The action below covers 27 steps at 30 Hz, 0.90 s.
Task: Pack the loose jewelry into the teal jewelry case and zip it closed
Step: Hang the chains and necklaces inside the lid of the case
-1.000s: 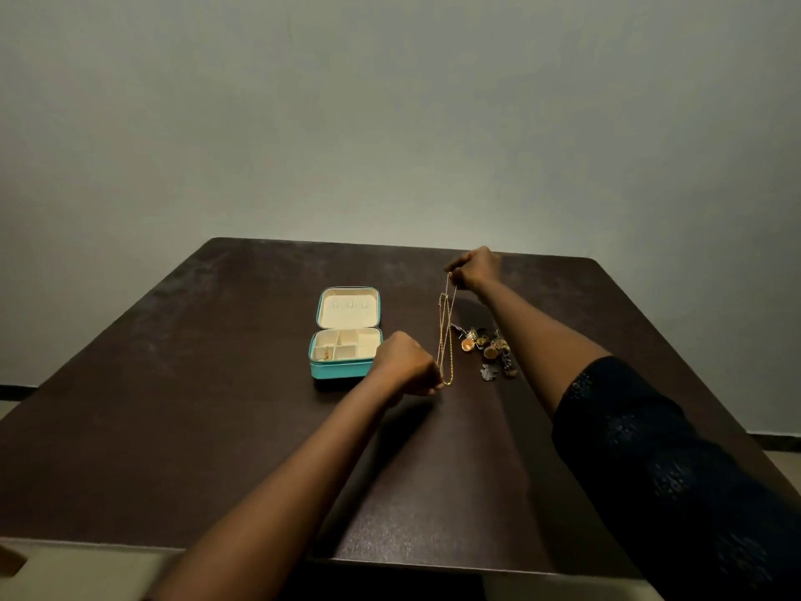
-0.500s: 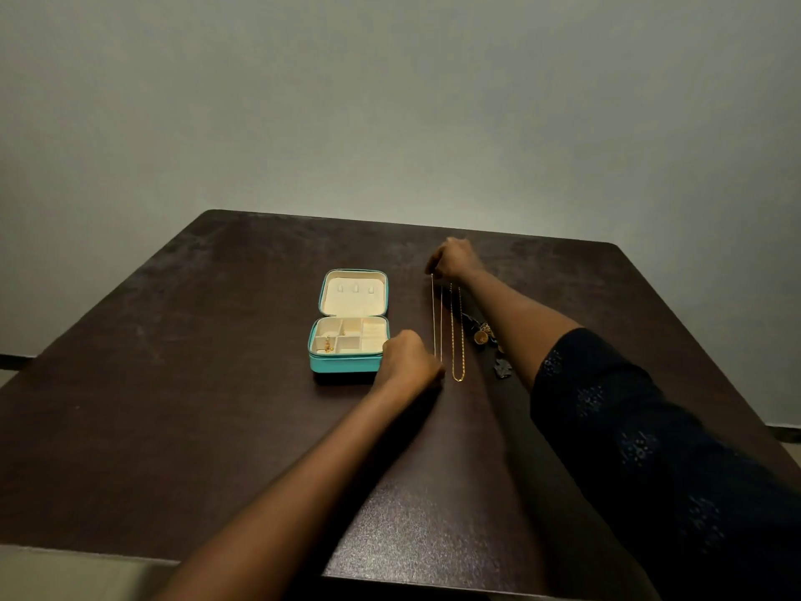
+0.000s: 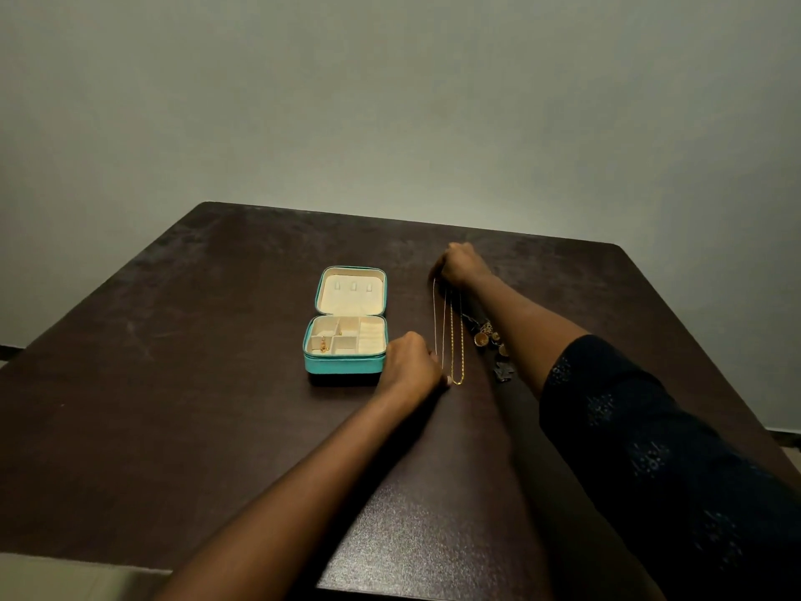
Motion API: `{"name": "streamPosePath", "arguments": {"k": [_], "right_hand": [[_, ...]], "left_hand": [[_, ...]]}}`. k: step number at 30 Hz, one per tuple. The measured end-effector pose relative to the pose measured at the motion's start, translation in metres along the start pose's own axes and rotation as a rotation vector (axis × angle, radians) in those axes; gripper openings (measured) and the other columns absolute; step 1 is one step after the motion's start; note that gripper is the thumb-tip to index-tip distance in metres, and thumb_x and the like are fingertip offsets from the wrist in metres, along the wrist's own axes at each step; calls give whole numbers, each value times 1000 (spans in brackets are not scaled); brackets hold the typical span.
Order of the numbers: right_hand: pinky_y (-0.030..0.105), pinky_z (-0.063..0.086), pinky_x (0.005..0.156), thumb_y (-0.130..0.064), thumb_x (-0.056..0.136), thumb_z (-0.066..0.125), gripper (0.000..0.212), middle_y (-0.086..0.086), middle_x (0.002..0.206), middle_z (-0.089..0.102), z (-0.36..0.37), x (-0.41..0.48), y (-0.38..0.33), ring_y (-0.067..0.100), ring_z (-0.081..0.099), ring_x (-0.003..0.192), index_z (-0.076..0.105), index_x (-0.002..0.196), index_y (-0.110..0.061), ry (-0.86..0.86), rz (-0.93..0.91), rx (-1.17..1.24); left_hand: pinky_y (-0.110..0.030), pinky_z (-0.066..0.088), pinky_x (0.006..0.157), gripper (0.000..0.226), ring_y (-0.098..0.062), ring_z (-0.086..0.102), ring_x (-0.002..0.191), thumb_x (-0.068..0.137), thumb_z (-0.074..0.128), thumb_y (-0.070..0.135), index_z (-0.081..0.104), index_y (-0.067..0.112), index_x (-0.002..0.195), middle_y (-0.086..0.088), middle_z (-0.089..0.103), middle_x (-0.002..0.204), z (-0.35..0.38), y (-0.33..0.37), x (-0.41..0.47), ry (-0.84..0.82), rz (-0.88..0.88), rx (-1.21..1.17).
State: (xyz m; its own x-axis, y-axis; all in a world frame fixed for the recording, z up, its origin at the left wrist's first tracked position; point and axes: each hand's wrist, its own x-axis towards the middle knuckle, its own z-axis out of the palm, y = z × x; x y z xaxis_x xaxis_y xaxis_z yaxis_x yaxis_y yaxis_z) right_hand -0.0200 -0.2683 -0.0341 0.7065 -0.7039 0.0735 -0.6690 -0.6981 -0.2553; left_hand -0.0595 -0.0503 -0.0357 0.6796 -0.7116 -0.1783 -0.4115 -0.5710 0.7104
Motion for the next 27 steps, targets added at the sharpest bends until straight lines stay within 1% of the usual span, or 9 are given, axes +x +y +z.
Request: {"name": "streamPosePath", "arguments": {"k": [4, 6, 8, 13, 17, 20, 22, 25, 27], "right_hand": [[44, 52, 88, -10, 85, 62, 26, 19, 113, 63, 2, -3, 1, 35, 61, 101, 63, 110, -2, -14, -22, 3], [42, 53, 88, -11, 84, 64, 27, 17, 112, 64, 3, -3, 2, 33, 62, 100, 65, 111, -5, -19, -28, 5], [42, 53, 88, -10, 84, 64, 27, 17, 111, 65, 3, -5, 2, 32, 62, 99, 66, 111, -5, -18, -31, 5], [41, 52, 90, -10, 84, 63, 27, 16, 112, 64, 3, -7, 3, 32, 62, 100, 66, 111, -6, -12, -21, 13], [41, 52, 89, -8, 85, 63, 25, 18, 110, 65, 0, -10, 1, 33, 63, 99, 67, 109, -5, 1, -15, 28], [40, 52, 89, -8, 86, 61, 26, 17, 113, 65, -1, -13, 1, 32, 63, 100, 67, 111, -6, -9, -17, 36], [39, 52, 90, -8, 88, 59, 27, 19, 114, 65, -3, -16, 1, 32, 63, 102, 66, 113, -3, -14, -19, 38], [38, 49, 91, -12, 89, 60, 29, 21, 117, 63, -8, -22, 0, 33, 61, 107, 63, 116, -2, -15, -22, 50], [37, 48, 92, -13, 90, 59, 29, 21, 118, 62, -12, -28, -1, 32, 60, 108, 63, 117, -2, -24, -36, 54]], "left_hand": [[-30, 47, 85, 36, -27, 59, 107, 70, 81, 21, 67, 6, 99, -15, 66, 108, -1, 1, -1, -21, 16, 54], [-33, 46, 91, 47, -28, 56, 113, 68, 83, 24, 63, 8, 107, -14, 63, 116, -1, 2, -1, -36, 3, 101], [-35, 47, 93, 53, -30, 55, 115, 66, 84, 26, 61, 9, 111, -14, 61, 119, -1, 3, -1, -48, -13, 138], [-37, 48, 92, 50, -31, 56, 113, 68, 82, 30, 61, 10, 109, -13, 61, 119, -1, -1, 0, -48, -10, 161], [-37, 47, 90, 46, -30, 56, 111, 70, 81, 28, 60, 8, 106, -13, 60, 118, -2, -2, -3, -61, 11, 159], [-36, 46, 90, 53, -31, 56, 110, 66, 84, 27, 57, 9, 108, -15, 58, 119, -2, -2, -4, -69, 25, 182], [-36, 46, 91, 55, -33, 56, 111, 67, 84, 25, 56, 7, 110, -17, 58, 120, -3, -2, -4, -75, 36, 198], [-35, 47, 91, 53, -32, 58, 109, 66, 84, 25, 58, 7, 109, -17, 60, 118, -5, 0, -6, -99, 46, 223], [-34, 48, 88, 47, -31, 60, 106, 67, 84, 25, 61, 8, 104, -16, 62, 115, -7, 0, -6, -107, 57, 219]]}}
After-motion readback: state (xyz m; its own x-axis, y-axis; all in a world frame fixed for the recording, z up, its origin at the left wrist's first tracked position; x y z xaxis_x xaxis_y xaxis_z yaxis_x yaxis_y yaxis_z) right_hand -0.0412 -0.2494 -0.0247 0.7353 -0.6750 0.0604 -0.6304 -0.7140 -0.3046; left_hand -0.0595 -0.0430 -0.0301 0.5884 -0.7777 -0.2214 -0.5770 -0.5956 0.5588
